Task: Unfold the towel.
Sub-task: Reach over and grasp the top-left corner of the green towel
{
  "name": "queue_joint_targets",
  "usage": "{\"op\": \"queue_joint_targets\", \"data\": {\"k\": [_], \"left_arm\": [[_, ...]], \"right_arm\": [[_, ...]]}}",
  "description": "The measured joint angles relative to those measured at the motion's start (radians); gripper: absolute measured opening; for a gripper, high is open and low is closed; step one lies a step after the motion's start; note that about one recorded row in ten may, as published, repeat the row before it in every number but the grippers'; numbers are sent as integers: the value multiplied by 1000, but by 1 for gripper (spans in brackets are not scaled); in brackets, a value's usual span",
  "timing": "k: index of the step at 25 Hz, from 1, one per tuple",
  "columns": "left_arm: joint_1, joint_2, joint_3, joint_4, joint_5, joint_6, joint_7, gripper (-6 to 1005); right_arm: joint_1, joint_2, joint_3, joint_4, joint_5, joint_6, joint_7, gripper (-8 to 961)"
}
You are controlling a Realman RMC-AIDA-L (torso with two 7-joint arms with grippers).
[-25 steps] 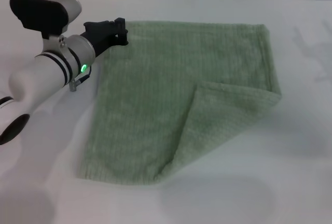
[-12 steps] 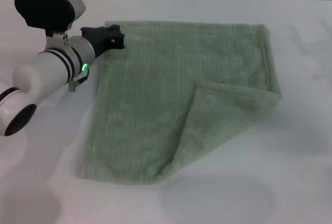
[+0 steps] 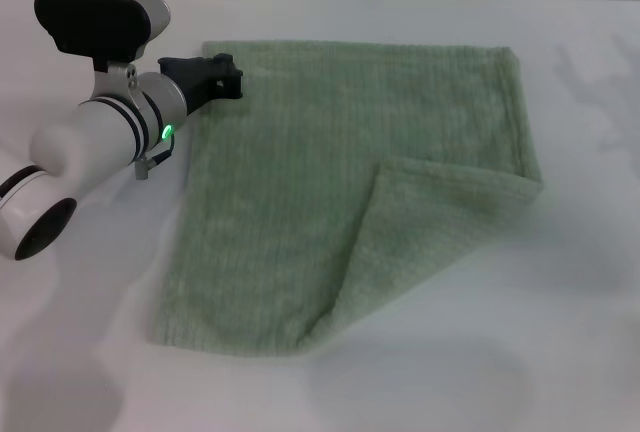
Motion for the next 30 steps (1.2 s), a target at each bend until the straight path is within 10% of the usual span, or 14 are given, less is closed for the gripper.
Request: {"op": "queue_joint_targets", "data": {"k": [30], "left_arm": [[18,-2,7,17,-2,2,-3,-1]], "right_arm": [[15,0,-4,2,0,2,0,818]]}}
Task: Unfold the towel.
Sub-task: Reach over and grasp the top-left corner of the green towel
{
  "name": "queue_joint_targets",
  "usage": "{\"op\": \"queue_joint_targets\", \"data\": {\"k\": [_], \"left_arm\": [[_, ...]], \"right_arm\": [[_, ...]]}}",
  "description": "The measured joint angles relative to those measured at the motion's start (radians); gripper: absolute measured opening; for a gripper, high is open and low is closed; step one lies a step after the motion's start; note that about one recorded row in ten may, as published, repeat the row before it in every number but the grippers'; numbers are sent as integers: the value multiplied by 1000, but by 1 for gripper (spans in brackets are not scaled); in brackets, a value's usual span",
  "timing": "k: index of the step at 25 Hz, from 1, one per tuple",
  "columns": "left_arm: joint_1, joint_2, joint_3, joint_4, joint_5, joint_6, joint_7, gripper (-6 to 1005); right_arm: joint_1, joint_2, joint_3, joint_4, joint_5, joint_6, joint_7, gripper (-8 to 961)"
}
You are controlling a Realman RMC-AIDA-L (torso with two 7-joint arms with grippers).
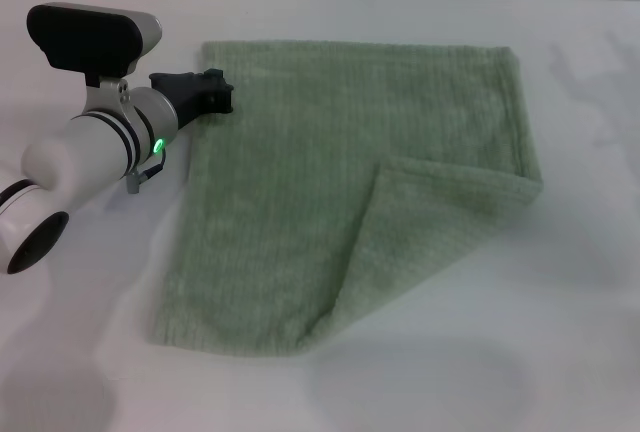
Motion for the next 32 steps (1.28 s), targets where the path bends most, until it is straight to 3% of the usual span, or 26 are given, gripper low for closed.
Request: {"op": "queue_joint_targets", "data": {"k": [7,12,16,20,22,23,27,32], "left_arm": [[0,0,0,-1,0,2,2,-1],[0,0,0,-2,1,3,2,-1],[2,0,0,-3,3,4,1,-1],[5,0,0,-8,3,4,0,-1],[5,0,0,-10,3,4,-1,-1],[6,0,0,-10,3,4,-1,-1],[6,0,0,-11,3,4,0,-2],[6,0,0,-12,3,4,-1,-2]], "right_arm": [[4,0,-37,-21,0,59,16,818],[-19,-12,-98,-146,-49,205,155,818],[-44,-35,-98,-295,-273,346,395,818],[-31,-59,-59,-389,-580,398,698,817],[12,-83,-7,-415,-842,386,975,817],[12,-83,-7,-415,-842,386,975,817],[131,-135,70,-379,-1186,292,1359,816],[204,-161,102,-341,-1336,206,1504,814]]}}
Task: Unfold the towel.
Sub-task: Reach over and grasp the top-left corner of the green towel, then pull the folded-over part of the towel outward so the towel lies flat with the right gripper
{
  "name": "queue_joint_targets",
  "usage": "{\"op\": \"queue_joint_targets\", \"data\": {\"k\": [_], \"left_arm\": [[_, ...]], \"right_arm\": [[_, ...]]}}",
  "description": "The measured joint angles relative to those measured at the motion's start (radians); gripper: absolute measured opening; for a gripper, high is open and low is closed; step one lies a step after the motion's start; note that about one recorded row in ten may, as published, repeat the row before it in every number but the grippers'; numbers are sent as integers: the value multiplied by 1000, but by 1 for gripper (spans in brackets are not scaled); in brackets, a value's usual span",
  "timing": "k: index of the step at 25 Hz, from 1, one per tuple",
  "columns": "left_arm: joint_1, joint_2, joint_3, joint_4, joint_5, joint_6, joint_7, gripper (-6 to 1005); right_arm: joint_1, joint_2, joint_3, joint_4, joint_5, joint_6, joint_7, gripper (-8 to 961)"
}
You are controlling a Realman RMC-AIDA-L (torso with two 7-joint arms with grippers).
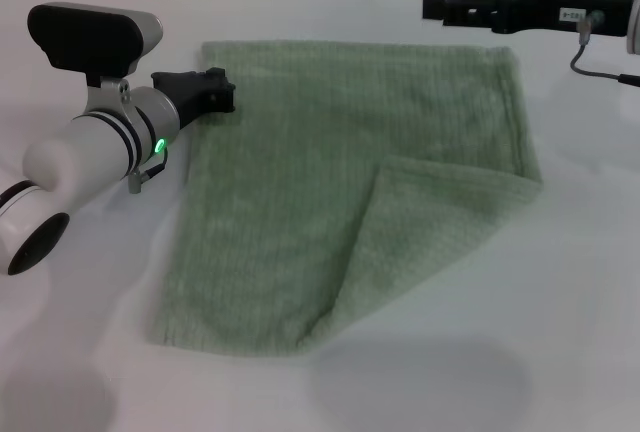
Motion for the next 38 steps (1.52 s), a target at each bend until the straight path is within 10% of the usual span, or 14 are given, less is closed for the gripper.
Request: {"op": "queue_joint_targets", "data": {"k": [15,38], "left_arm": [[0,0,0,-2,0,0,-1,-2],[26,2,2,-51,2,-7,7,-2]], "right_arm": [[209,-31,14,58,-423,-242,347,814],[319,71,3,164,-720,-58,392,814]]}}
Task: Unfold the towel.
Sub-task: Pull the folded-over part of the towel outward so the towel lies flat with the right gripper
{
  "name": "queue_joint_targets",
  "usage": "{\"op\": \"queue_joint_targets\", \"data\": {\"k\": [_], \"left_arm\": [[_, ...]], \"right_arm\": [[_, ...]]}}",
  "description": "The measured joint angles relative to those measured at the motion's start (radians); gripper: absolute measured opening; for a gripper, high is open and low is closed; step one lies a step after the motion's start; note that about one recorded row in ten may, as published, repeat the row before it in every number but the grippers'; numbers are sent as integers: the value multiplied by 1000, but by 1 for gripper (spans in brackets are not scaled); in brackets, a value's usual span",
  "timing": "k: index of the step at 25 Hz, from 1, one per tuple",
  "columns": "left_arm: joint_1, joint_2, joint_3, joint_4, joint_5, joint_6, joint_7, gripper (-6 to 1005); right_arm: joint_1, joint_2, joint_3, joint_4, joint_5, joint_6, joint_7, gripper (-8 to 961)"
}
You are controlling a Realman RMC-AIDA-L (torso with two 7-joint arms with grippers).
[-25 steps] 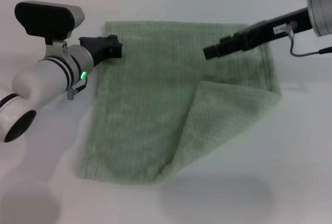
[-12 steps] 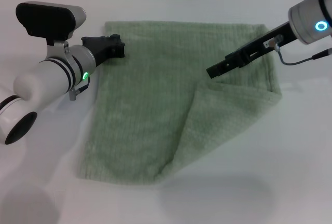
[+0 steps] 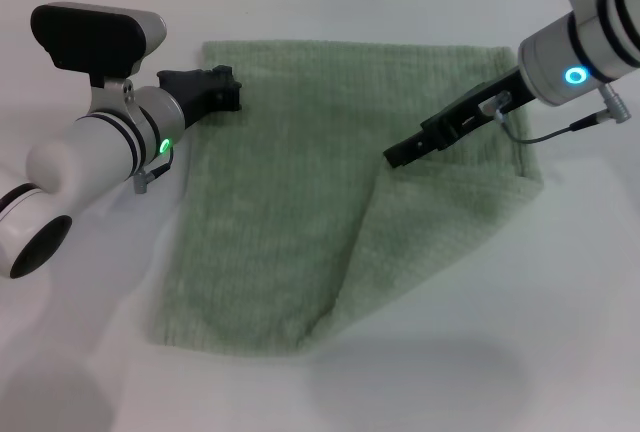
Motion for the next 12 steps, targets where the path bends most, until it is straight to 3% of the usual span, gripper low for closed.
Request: {"op": "queue_joint_targets", "data": {"k": [12], "left_arm": [[1,-2,2,-2,0,-1,0,-1]], "right_arm": [[4,45,-9,11,-27,59,-15,813]]}}
